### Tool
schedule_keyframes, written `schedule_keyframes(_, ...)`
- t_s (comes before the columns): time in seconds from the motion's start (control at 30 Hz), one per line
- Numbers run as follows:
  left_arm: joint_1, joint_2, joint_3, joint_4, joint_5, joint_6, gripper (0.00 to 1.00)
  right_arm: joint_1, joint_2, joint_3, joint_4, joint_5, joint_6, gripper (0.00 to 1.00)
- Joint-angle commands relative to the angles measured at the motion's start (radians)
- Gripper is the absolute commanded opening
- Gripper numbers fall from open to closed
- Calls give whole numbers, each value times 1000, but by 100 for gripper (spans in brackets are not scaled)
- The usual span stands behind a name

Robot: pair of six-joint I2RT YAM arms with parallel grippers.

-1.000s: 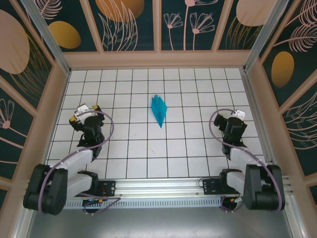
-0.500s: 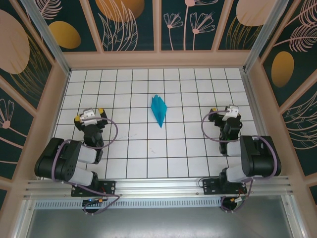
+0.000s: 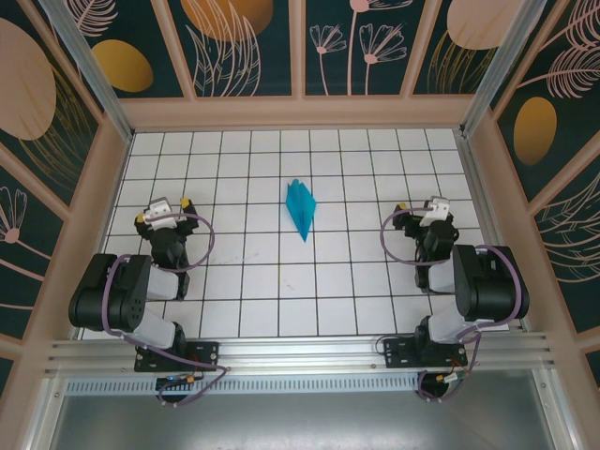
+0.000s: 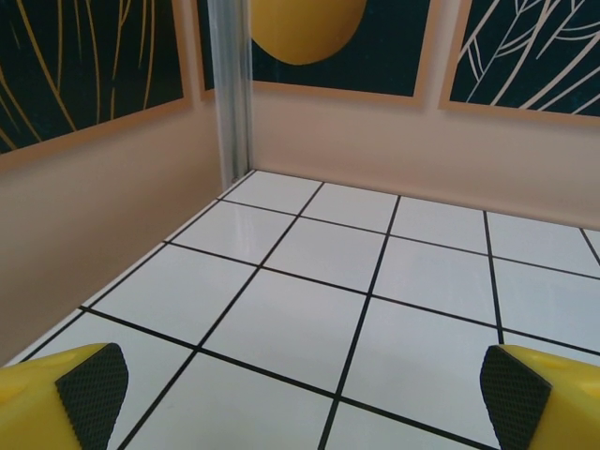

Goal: Fold a paper plane with a square sheet of paper (fold left side to right side)
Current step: Reset both arms

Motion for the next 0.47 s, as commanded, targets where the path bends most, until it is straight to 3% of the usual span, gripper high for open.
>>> schedule_keyframes(0.0, 5, -1, 14, -6, 23, -23, 99, -3, 2, 16, 54, -20, -10, 99)
schedule_keyframes(0.43, 5, -3, 12, -2, 24, -21, 99, -2, 3, 17, 52, -21, -12, 99)
